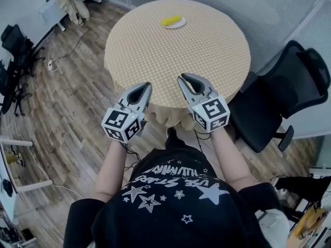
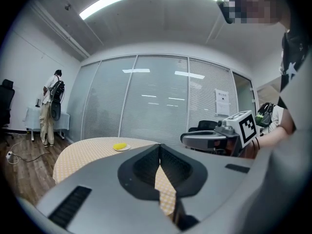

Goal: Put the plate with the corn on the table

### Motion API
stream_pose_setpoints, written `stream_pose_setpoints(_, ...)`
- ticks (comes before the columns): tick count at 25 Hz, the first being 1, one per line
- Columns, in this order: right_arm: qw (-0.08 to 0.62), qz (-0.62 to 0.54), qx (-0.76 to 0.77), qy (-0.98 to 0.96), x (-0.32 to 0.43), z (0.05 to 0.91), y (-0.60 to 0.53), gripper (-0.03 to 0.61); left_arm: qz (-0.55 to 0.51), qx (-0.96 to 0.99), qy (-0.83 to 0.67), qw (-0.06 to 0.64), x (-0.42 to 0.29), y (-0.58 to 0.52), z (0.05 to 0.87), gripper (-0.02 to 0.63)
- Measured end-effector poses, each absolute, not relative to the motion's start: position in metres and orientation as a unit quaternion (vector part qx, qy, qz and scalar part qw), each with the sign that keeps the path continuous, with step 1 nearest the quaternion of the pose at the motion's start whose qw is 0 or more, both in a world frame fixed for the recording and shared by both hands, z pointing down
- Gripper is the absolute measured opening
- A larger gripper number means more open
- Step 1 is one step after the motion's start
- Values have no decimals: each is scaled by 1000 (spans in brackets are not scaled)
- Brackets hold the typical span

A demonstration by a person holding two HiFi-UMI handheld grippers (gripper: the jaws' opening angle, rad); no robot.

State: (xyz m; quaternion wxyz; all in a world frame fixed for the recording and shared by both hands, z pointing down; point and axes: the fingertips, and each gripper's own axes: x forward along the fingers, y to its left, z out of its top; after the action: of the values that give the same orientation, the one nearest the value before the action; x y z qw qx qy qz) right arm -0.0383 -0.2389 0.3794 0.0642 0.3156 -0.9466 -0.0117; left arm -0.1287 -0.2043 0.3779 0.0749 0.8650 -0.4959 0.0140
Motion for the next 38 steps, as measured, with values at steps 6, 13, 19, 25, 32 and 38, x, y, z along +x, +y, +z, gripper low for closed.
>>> stream_pose_setpoints(6, 66, -1, 331, -941, -27, 385, -198, 57, 5, 868, -491, 81, -128, -168, 380, 8)
stream_pose_setpoints(13, 78, 12, 372, -925, 7, 386, -151, 55, -5, 882, -463, 88, -114, -130, 382, 8)
stream_pose_setpoints(19, 86, 21, 391, -916, 36, 390, -127, 57, -14, 884, -458, 97, -99, -113, 385, 8)
stream_pose_setpoints(25, 69, 25, 399, -914, 46, 382, -123, 57, -11, 888, -451, 92, -87, -102, 382, 8)
stream_pose_setpoints(32, 68, 32, 400, -913, 75, 388, -105, 55, -12, 889, -450, 83, -62, -92, 375, 8)
stream_pose_setpoints(38, 81, 41, 392, -915, 113, 397, -67, 57, -18, 884, -460, 80, -31, -66, 371, 8)
